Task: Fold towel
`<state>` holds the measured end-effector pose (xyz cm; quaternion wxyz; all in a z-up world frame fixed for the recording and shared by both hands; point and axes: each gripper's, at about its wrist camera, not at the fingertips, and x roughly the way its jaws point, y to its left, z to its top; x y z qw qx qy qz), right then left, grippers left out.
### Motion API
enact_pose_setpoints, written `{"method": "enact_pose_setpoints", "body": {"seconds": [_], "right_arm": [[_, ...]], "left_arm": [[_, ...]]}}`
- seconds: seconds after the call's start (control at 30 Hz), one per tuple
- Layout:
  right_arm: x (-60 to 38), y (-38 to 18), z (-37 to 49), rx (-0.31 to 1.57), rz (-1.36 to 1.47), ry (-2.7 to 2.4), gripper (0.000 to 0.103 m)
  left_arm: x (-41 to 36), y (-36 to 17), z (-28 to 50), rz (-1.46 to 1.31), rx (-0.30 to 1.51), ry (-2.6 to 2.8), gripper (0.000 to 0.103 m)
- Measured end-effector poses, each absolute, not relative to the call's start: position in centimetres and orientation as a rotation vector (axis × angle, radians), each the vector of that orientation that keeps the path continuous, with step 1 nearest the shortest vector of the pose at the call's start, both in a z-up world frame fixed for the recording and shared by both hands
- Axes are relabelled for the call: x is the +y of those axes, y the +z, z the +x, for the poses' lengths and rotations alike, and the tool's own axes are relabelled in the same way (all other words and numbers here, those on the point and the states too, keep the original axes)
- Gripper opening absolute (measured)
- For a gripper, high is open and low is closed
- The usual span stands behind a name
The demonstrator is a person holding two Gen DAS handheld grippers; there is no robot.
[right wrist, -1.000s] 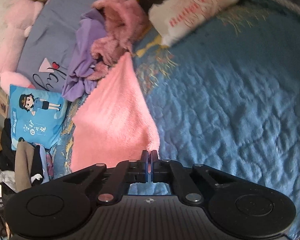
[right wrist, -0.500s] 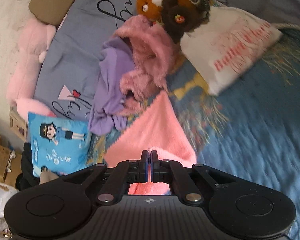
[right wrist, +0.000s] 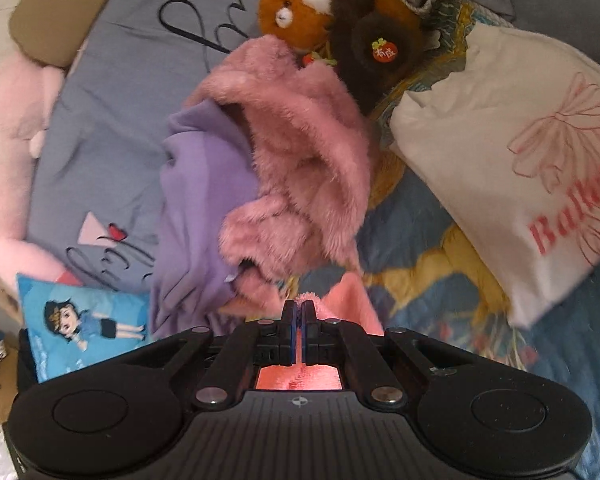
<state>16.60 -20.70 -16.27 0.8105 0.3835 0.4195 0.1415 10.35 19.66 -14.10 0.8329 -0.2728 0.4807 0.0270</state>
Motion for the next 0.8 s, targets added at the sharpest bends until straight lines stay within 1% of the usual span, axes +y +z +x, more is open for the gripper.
{"method": "enact_pose_setpoints", "body": {"seconds": [0.1,0.17,0.2,0.27,0.33,0.37,0.43,0.5,0.53,0.57,0.6,0.63,0.67,0.73,0.8], "right_arm": [[-20.4,-17.1,18.2,0.921,0.821,0.275,0.003],[-20.3,-17.6,18.9,0.924,0.816,0.244,0.009],[-20.3,-17.8,19.1,0.916,0.808,0.217,0.011],[-20.5,-17.7,19.1,0.878,0.794,0.2,0.018],[-20.6,-17.2,18.5,0.838,0.771,0.21,0.024],[-20.6,-17.0,18.1,0.822,0.748,0.22,0.025],[-20.4,-16.3,17.1,0.805,0.679,0.24,0.026],[-20.4,-15.9,15.6,0.791,0.598,0.255,0.03],[-20.5,-15.9,14.8,0.789,0.562,0.258,0.033],[-20.6,-15.8,14.1,0.785,0.526,0.261,0.035],[-20.7,-16.0,13.4,0.79,0.502,0.266,0.035],[-21.0,-16.3,12.7,0.8,0.488,0.271,0.038],[-21.2,-16.6,12.1,0.811,0.475,0.277,0.038],[-21.6,-17.5,11.0,0.842,0.479,0.299,0.039],[-21.9,-18.4,10.3,0.867,0.507,0.316,0.039]], "left_arm": [[19.5,-14.5,13.1,-0.558,1.038,0.085,0.002],[19.2,-15.1,14.4,-0.521,1.056,0.116,0.003],[19.0,-15.4,15.0,-0.501,1.064,0.131,0.003],[18.5,-15.6,15.7,-0.464,1.072,0.141,0.003],[17.9,-15.5,16.3,-0.439,1.072,0.136,0.004],[17.7,-15.2,16.3,-0.437,1.059,0.124,0.005],[17.5,-14.2,15.9,-0.447,1.016,0.102,0.015],[17.5,-12.9,15.0,-0.451,0.971,0.093,0.016],[17.5,-12.3,14.4,-0.442,0.952,0.089,0.019],[17.6,-11.7,13.7,-0.432,0.934,0.086,0.022],[17.6,-11.2,12.9,-0.418,0.922,0.085,0.029],[17.6,-11.0,11.9,-0.404,0.917,0.09,0.032],[17.6,-10.7,11.0,-0.39,0.914,0.096,0.034],[17.7,-11.1,8.9,-0.37,0.928,0.125,0.043],[17.8,-12.1,6.8,-0.353,0.956,0.179,0.047]]}}
